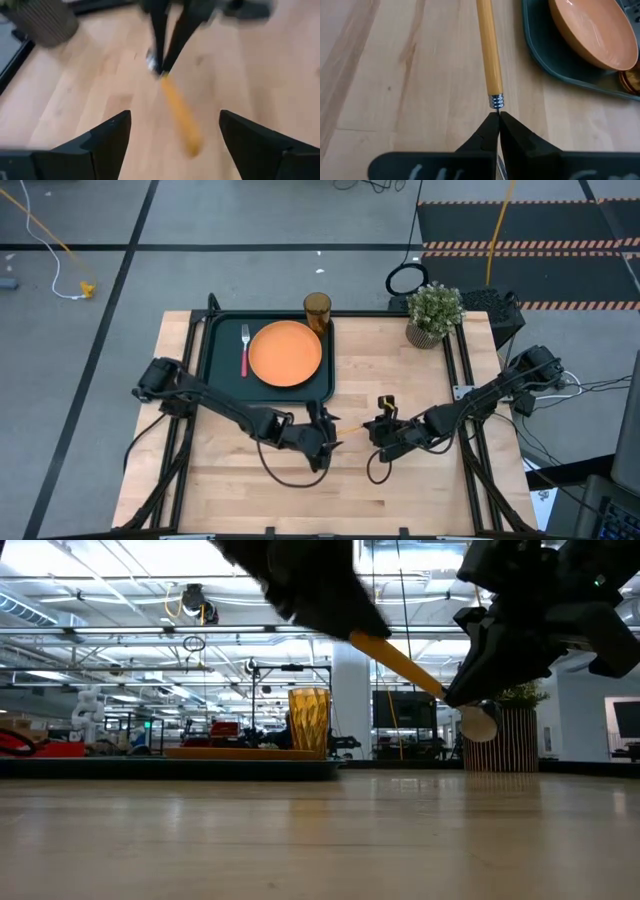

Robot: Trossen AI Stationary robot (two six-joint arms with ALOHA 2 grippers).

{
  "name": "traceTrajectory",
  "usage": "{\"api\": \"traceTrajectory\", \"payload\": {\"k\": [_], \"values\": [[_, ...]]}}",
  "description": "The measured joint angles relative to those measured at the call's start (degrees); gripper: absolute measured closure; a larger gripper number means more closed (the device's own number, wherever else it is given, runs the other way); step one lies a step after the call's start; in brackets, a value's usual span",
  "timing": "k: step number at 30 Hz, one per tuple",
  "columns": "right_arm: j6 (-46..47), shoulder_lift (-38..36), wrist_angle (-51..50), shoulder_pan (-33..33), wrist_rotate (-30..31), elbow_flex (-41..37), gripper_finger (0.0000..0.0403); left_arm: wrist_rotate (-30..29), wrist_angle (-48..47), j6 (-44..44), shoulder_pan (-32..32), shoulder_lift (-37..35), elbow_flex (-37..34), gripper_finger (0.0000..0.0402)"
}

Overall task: Pick and place plate/cup/fork/spoon on tray
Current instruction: Put the yellow spoon on the black tray to the left of the pink fork

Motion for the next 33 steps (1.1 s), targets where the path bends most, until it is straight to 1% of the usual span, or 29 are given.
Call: {"api": "traceTrajectory", "payload": {"k": [5,9,12,15,21,23,27,31,33], "values": [[0.06,-0.01,0.04,0.0,-0.24,0.0,0.0403,-0.07,-1.1,1.38,0.93,1.51,-0.14,0.0136],[0.48,0.0,0.54,-0.01,-0.28,0.0,0.0403,0.1,-0.54,2.34,1.3,2.02,-0.01,0.0176],[2.26,0.01,0.63,-0.4,-0.46,0.0,0.0403,1.64,-0.82,3.61,1.37,2.25,-0.08,0.0218],[3.23,0.0,0.66,-1.05,-1.72,-0.02,0.0403,1.79,-0.41,3.73,1.34,2.12,-0.08,0.0264],[4.52,-0.01,0.61,-1.22,-1.83,0.0,0.0403,1.72,-0.08,4.26,1.53,2.12,-0.08,0.0352],[4.69,0.0,0.41,-1.22,-2.08,-0.02,0.0403,1.46,-0.21,4.27,1.63,2.12,-0.08,0.0376],[4.69,-0.01,0.39,-1.22,-2.11,-0.02,0.0403,1.37,0.88,5.16,1.58,2.12,-0.11,0.0378],[4.59,-0.14,0.39,-1.25,-1.93,-0.02,0.0403,1.44,2.37,6.97,1.65,2.12,-0.1,0.0362],[4.52,-0.54,0.25,-1.25,-1.92,-0.04,0.0403,1.54,2.35,8.19,1.82,2.12,0.14,0.0364]]}}
